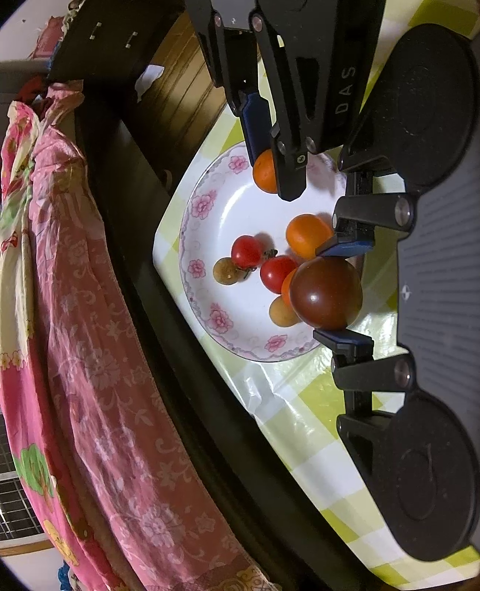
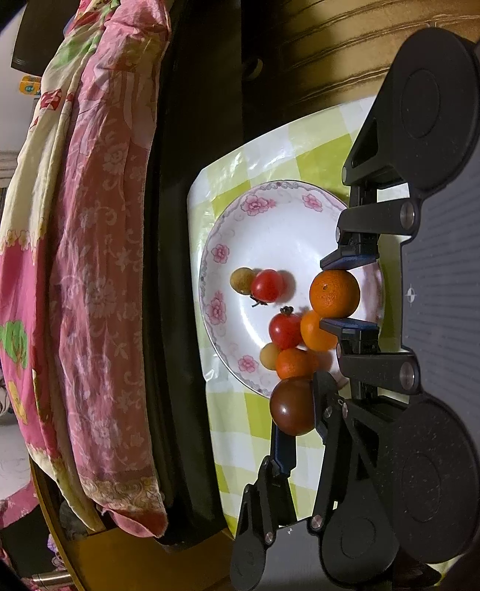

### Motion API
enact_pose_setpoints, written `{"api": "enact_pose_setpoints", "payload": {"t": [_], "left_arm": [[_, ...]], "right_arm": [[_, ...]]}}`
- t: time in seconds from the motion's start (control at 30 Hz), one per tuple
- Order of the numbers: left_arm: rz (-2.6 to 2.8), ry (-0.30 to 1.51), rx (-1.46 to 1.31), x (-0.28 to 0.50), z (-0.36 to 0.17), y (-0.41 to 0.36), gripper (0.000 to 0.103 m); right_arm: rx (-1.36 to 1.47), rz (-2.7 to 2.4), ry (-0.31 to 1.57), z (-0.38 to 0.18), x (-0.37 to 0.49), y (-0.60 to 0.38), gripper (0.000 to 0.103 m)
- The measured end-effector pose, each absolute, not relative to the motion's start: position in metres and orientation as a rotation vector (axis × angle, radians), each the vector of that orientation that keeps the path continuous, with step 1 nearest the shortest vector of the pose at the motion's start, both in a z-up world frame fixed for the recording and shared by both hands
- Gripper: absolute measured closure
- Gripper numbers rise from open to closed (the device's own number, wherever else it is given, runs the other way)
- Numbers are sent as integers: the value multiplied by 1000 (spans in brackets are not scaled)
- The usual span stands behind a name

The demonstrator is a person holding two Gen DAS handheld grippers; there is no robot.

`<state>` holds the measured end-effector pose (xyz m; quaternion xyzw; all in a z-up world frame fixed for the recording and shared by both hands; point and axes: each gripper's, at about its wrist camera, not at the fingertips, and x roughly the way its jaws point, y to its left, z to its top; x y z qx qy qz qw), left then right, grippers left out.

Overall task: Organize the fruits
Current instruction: 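Lift and carry the dark tomato and tangerine over the white plate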

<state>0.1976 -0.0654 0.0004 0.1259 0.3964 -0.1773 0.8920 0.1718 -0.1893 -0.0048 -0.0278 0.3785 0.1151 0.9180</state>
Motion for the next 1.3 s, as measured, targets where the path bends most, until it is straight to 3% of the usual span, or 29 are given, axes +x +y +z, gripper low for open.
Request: {"api": "enact_pose_setpoints", "payload": {"t": [1.3], "left_arm": [[-346, 773, 253, 223, -10, -73, 57]], "right_arm": [[-23, 200, 796, -26, 203, -197, 77]]}}
